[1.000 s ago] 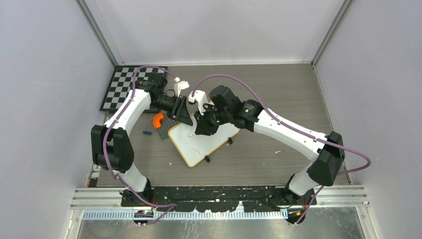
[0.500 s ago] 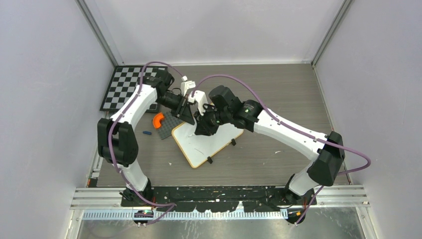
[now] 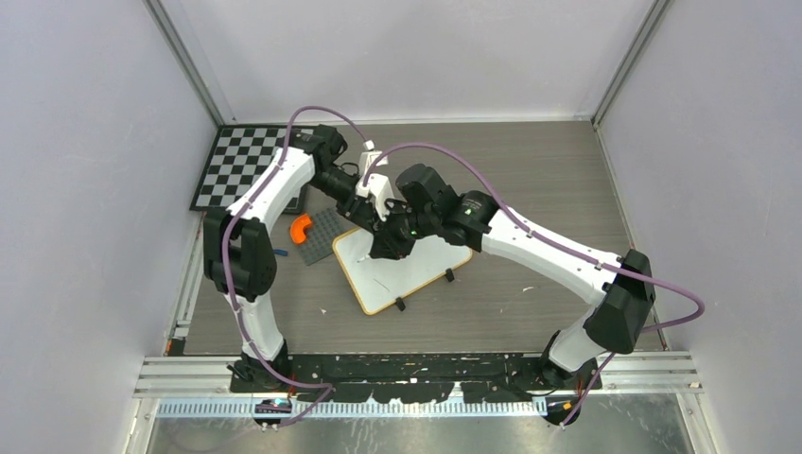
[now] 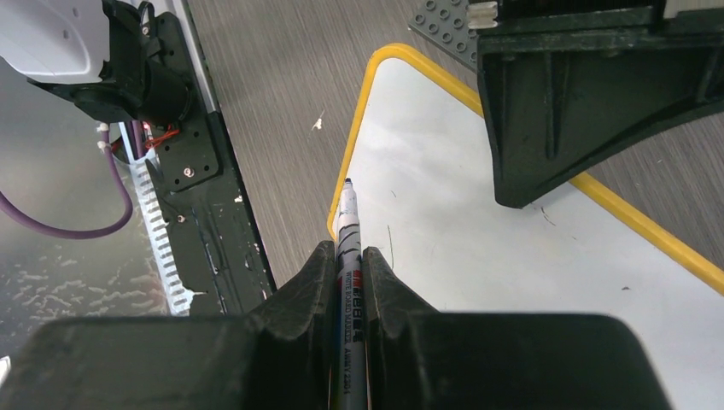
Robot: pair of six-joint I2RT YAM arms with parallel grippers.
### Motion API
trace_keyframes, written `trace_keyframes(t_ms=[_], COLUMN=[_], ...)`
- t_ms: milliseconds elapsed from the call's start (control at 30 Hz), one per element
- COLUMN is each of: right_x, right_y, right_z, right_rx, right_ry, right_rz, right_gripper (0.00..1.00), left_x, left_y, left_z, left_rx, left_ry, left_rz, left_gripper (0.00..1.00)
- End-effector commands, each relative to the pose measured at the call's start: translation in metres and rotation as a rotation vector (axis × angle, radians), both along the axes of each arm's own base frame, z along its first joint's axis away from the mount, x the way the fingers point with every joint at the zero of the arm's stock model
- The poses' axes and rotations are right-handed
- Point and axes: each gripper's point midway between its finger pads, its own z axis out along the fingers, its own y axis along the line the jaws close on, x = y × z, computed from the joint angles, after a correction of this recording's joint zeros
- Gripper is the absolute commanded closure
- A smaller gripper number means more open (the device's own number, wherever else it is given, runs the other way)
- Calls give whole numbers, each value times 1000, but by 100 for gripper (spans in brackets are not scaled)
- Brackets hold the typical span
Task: Write a sentence on the whiteboard
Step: Hold the whiteboard stand at the center of the board, then write a sentence on the whiteboard.
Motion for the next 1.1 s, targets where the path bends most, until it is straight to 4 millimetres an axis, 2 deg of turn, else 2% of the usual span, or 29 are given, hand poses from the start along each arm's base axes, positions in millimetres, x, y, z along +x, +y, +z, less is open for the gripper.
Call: trace_keyframes(t_ms=[0, 300, 367, 533, 767, 1067], right_x=[-3, -2, -2, 0, 5, 9], right_y=[2, -14, -16, -17, -8, -5], right_z=[19, 17, 19, 20, 12, 2], right_rx=[54, 27, 33, 42, 50, 49], right_ry=[-51, -97, -94, -81, -47, -39], right_rz=[14, 8, 1, -11, -39, -60], right_gripper=[100, 100, 100, 100, 100, 100], left_x=[-14, -14, -15, -15, -22, -17], left_y=[-7, 2, 7, 23, 27, 23], left_z=[3, 29, 33, 40, 25, 22], left_rx=[19, 6, -4, -45, -43, -58], left_ry=[31, -9, -17, -32, -1, 27], left_rz=[-51, 8, 32, 99, 107, 104], left_gripper=[100, 60, 55, 50, 51, 77])
